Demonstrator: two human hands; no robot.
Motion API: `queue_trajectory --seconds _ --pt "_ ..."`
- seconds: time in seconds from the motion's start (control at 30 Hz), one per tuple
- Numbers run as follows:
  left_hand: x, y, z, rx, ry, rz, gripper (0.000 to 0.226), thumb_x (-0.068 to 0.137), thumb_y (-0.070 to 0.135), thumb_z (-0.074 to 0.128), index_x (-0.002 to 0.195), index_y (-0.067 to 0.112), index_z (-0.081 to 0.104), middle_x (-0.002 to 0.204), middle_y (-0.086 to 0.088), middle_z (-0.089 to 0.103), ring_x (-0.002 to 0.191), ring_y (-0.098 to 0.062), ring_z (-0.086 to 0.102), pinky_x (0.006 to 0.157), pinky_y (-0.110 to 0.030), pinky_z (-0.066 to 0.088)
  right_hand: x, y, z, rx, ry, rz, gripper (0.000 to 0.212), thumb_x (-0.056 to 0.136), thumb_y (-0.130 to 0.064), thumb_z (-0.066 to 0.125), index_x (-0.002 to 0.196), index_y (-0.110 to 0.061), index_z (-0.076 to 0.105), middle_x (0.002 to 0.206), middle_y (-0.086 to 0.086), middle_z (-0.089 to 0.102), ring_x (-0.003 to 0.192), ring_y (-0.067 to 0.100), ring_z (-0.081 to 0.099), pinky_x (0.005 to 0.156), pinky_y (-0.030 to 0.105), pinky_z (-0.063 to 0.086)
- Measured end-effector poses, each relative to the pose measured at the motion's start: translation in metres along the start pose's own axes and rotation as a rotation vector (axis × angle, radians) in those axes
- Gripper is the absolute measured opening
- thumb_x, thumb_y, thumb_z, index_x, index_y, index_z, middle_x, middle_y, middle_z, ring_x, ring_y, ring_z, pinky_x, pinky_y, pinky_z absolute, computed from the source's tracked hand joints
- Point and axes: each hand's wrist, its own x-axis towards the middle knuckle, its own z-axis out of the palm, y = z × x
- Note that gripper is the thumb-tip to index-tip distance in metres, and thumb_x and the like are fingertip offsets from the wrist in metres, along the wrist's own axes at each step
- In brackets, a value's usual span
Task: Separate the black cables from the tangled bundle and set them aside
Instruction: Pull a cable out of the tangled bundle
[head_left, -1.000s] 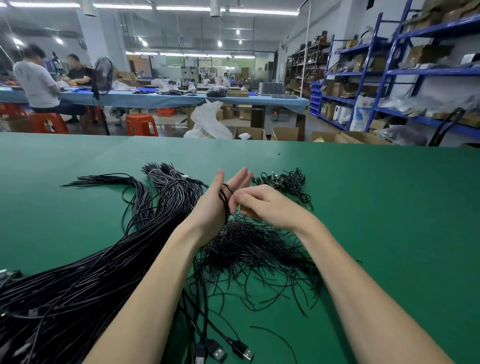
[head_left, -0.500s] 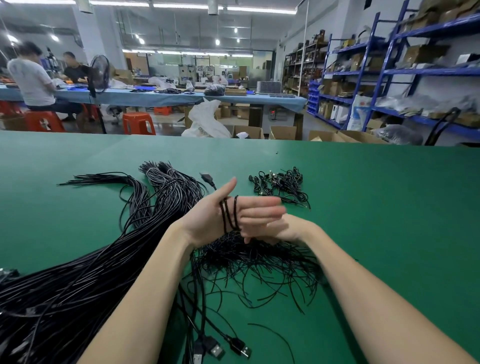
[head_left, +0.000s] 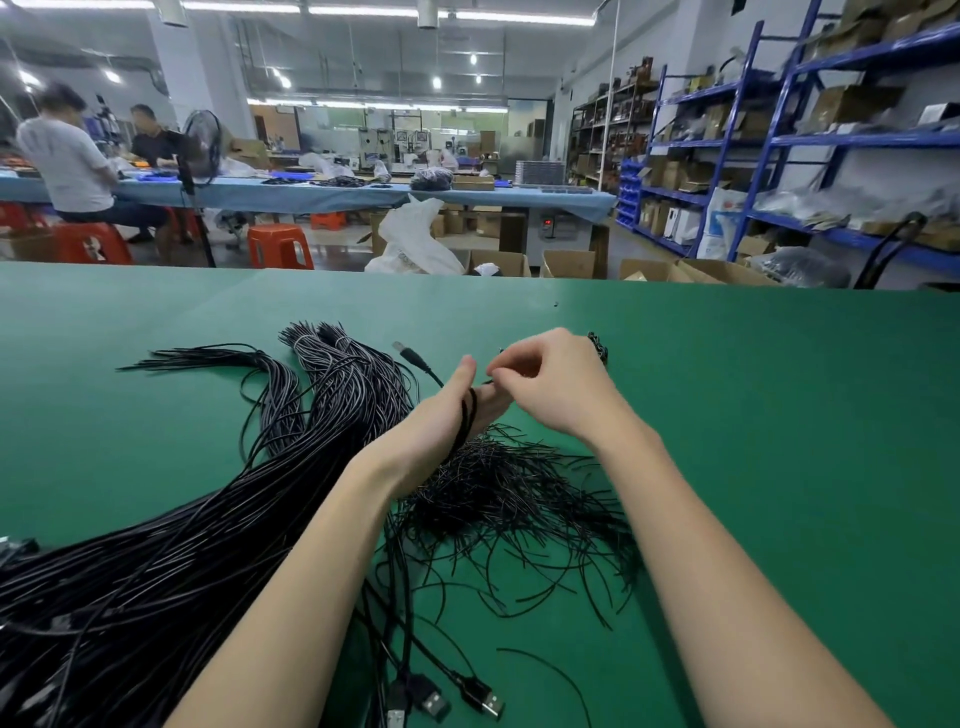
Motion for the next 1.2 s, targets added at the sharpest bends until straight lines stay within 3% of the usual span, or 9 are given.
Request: queue_trajectory --seconds 0.07,0.17,0.33,0.5,0.73,0.87,1.0,1.1,1.2 --pt "0.0 0.0 -0.002 -0.009 0.046 0.024 0.065 0.106 0.056 0.013 0.141 0.021 0.055 0.145 0.014 0.052 0.133 0.004 0.048 0.122 -0.024 0.023 -0.014 0.002 0.012 0.252 0.095 0.072 0.015 0.092 -0.015 0.071 0.087 -0.024 0.081 0.061 -0.019 0.069 0.056 -0.002 0.067 0.065 0.007 0.049" --pt "0.0 -0.002 -0.004 0.043 0.059 0.017 0.062 0.103 0.062 0.021 0.125 0.026 0.066 0.141 0.004 0.06 0.135 -0.003 0.049 0.125 -0.032 0.02 -0.029 0.005 0.029 0.672 0.12 0.177 0.019 0.092 -0.004 0.072 0.086 -0.021 0.079 0.073 -0.001 0.077 0.065 0.012 0.073 0.072 0.027 0.061" --pt "0.0 -0.001 0.0 -0.013 0.116 0.011 0.063 0.104 0.06 0.023 0.143 0.021 0.054 0.147 -0.004 0.055 0.137 -0.009 0.048 0.126 -0.037 0.018 -0.039 0.007 0.042 0.959 0.11 0.257 0.024 0.09 0.004 0.072 0.083 -0.017 0.081 0.077 0.007 0.077 0.068 0.011 0.071 0.066 0.021 0.06" --pt "-0.002 0.006 0.016 -0.204 0.106 0.031 0.06 0.108 0.048 0.017 0.145 0.012 0.048 0.147 -0.002 0.055 0.132 -0.011 0.054 0.113 -0.029 0.038 -0.047 0.013 0.048 1.16 0.08 0.41 0.014 0.088 0.002 0.074 0.091 -0.01 0.079 0.088 0.011 0.079 0.081 0.016 0.075 0.074 0.028 0.063" --pt "-0.003 0.002 0.019 -0.282 0.107 0.064 0.039 0.106 0.02 0.042 0.14 0.005 0.053 0.141 -0.007 0.061 0.127 -0.019 0.06 0.1 -0.026 0.052 -0.05 0.018 0.047 0.738 0.168 0.329 0.017 0.082 -0.011 0.083 0.079 -0.028 0.081 0.082 -0.004 0.08 0.081 0.008 0.074 0.083 0.033 0.06" --pt "-0.003 0.001 0.022 -0.33 0.096 0.042 0.036 0.104 0.017 0.046 0.135 0.005 0.058 0.133 -0.006 0.067 0.116 -0.018 0.067 0.088 -0.025 0.057 -0.054 0.017 0.049 0.474 0.303 0.303 0.008 0.077 -0.026 0.084 0.079 -0.034 0.081 0.07 -0.019 0.075 0.07 -0.002 0.07 0.072 0.014 0.053" --pt "-0.003 -0.002 0.025 -0.309 0.103 0.035 0.039 0.094 0.023 0.057 0.128 0.005 0.063 0.106 -0.009 0.075 0.085 -0.017 0.071 0.073 -0.027 0.057 -0.057 0.014 0.043 0.557 0.177 0.358 0.011 0.082 -0.013 0.082 0.082 -0.024 0.078 0.069 -0.004 0.076 0.065 0.009 0.074 0.063 0.019 0.058" --pt "-0.003 -0.003 0.022 -0.135 0.152 0.034 0.031 0.106 0.018 0.045 0.127 0.004 0.063 0.109 -0.009 0.075 0.095 -0.016 0.072 0.087 -0.028 0.057 -0.058 0.02 0.019 0.658 -0.089 0.398 0.008 0.093 -0.01 0.071 0.099 -0.013 0.075 0.082 0.003 0.079 0.076 0.016 0.077 0.067 0.027 0.063" --pt "-0.01 0.004 0.022 0.145 0.054 0.043 0.032 0.11 0.02 0.039 0.12 0.011 0.067 0.118 -0.002 0.074 0.111 -0.01 0.069 0.1 -0.023 0.052 -0.054 0.024 0.002 0.32 0.159 0.213 0.013 0.088 -0.042 0.072 0.097 -0.033 0.075 0.086 -0.019 0.076 0.083 0.001 0.071 0.07 0.016 0.057"
